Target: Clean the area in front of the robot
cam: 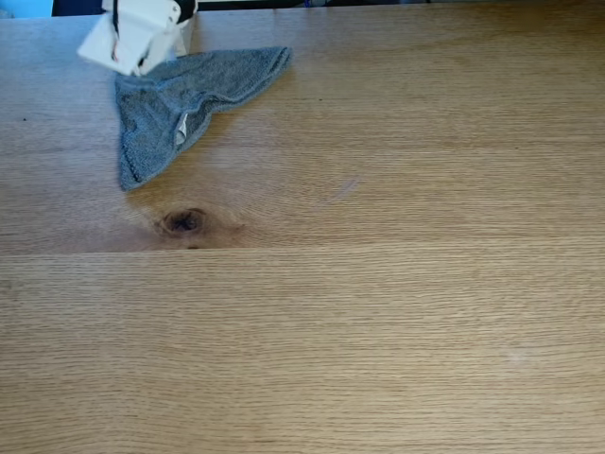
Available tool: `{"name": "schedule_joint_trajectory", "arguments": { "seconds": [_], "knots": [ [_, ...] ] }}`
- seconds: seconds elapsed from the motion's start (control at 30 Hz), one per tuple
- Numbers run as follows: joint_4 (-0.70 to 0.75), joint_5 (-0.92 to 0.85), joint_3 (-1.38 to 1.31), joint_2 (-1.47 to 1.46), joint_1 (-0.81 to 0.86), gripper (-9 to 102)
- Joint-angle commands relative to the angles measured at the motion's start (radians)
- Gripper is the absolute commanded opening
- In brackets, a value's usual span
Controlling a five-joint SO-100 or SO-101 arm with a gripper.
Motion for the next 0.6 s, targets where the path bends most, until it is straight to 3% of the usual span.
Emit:
{"name": "schedule_joint_trajectory", "arguments": {
  "seconds": [0.0,0.3,0.57],
  "knots": [
    [0.031,0.029,-0.049,0.229,-0.049,0],
    [0.206,0.221,-0.066,0.518,-0.199,0],
    [0.319,0.298,-0.066,0.591,-0.298,0]
  ]
}}
